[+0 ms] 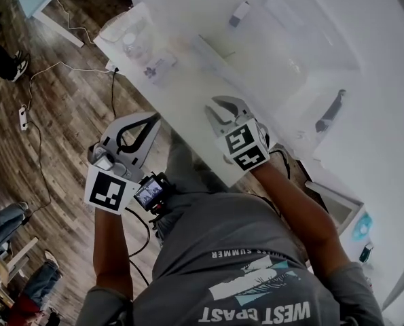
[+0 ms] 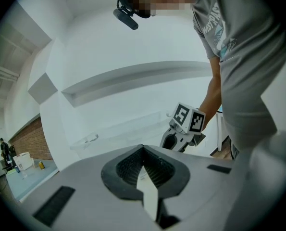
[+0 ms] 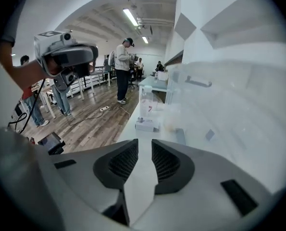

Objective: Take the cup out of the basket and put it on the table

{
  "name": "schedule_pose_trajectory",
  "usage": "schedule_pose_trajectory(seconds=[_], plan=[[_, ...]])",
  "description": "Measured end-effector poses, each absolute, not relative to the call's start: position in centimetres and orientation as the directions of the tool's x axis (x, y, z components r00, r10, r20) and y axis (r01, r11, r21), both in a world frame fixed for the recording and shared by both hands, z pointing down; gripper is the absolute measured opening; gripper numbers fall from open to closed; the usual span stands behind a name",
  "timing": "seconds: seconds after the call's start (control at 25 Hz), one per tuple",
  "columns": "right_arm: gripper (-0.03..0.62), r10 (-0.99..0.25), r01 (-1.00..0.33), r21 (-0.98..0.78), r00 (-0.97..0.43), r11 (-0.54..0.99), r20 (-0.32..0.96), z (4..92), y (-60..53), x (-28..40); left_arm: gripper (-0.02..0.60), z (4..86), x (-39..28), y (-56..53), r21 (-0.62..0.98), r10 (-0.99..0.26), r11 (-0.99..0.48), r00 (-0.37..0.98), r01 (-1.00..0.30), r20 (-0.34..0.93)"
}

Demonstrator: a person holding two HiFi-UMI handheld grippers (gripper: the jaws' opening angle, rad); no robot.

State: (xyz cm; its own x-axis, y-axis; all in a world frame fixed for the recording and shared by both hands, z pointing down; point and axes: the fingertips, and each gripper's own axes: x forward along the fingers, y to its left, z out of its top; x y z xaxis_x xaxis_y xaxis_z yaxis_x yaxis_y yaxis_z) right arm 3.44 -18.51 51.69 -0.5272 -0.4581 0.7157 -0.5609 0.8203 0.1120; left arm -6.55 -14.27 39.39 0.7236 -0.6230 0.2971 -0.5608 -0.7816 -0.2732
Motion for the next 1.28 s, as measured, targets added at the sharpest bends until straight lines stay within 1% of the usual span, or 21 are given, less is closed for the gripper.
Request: schedule_pose_trajectory(seconds=[0.12,0.16,0.2,0.24,0.4,0.64,1.0,1.28], plan=[[0.076,-0.497,-0.55,0.144,-0.575,0.823,0.649,48.7,-17.4,3.5,0.009,38.6,-5.9,-14.2,-0.286,-0.62,-0.784,0.727,-0.551,0.296],[0.039,-0.503,-0.542,0.152,-0.59,0.827,0.632,47.9,-16.9,3.6,0.009,38.3,-5.7,-14.1,-0.291,-0.618,-0.784,0.729,-0.548,0.295],[0.019,-0.503,-0.532,0.158,-0.603,0.832,0.619,47.1,-16.4,3.7,0.009,38.1,-5.4,-14.1,-0.295,-0.616,-0.786,0.73,-0.544,0.295],[0.014,-0.497,-0.518,0.162,-0.617,0.84,0.61,46.5,-15.9,3.7,0.009,37.8,-5.2,-14.0,-0.3,-0.614,-0.787,0.731,-0.539,0.296],[0.011,-0.467,-0.461,0.167,-0.677,0.871,0.569,43.6,-13.7,3.8,0.009,36.6,-4.1,-13.6,-0.322,-0.605,-0.792,0.739,-0.518,0.297],[0.011,-0.467,-0.422,0.208,-0.733,0.882,0.494,37.9,-11.5,5.2,0.009,34.8,-2.3,-13.3,-0.348,-0.588,-0.801,0.751,-0.487,0.301],[0.011,-0.525,-0.472,0.232,-0.754,0.851,0.395,30.9,-9.6,8.2,0.009,32.1,1.5,-12.4,-0.386,-0.538,-0.825,0.784,-0.413,0.31],[0.011,-0.553,-0.508,0.22,-0.76,0.833,0.34,27.5,-7.5,11.0,0.009,30.2,5.3,-10.9,-0.405,-0.498,-0.841,0.808,-0.36,0.315]])
